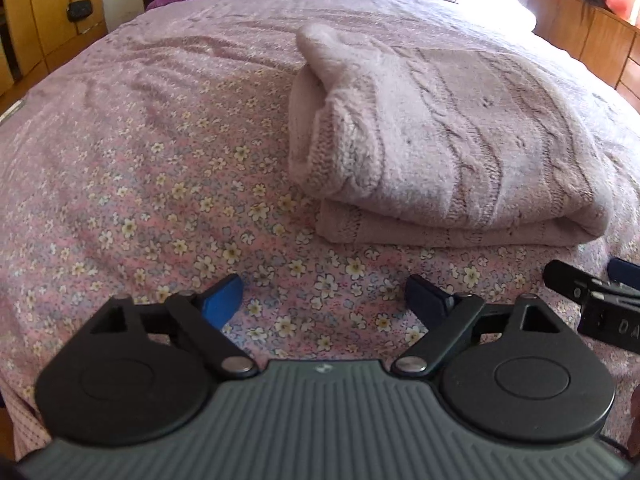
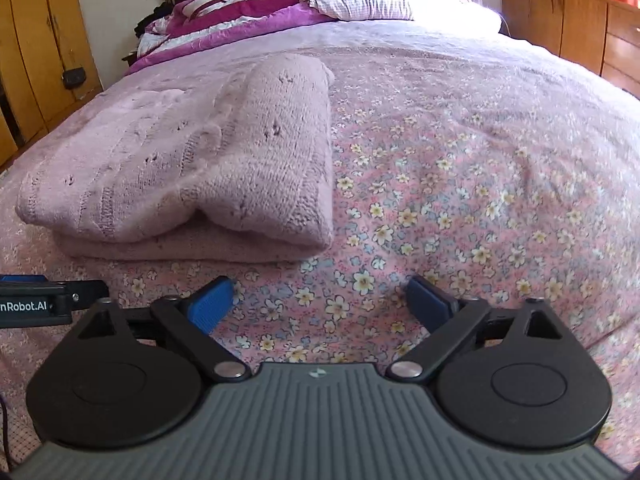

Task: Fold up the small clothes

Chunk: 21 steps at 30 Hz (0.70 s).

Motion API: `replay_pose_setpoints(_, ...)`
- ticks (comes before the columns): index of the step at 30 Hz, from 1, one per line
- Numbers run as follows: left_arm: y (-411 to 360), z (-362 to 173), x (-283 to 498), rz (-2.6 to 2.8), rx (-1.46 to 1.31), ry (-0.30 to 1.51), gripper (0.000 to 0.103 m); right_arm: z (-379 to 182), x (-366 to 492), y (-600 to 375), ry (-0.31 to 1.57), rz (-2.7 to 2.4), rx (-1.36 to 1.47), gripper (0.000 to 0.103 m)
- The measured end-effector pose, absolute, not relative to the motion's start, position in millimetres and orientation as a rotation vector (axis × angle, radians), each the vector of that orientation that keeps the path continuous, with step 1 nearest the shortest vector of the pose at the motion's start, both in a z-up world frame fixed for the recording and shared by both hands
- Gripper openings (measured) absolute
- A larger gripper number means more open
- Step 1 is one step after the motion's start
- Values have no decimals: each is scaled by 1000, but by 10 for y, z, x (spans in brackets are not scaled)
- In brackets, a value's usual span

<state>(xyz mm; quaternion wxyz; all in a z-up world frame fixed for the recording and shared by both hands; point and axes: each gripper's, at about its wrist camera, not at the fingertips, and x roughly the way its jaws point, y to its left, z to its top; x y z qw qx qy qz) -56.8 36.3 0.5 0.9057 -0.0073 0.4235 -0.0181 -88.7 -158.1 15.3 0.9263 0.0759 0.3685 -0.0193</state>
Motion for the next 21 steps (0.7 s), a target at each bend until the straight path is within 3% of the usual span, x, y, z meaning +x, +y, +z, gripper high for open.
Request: replay_pose_setpoints(21, 332, -2, -581, -21, 3, 879, 95, 60, -843, -1555, 743, -56, 156, 103)
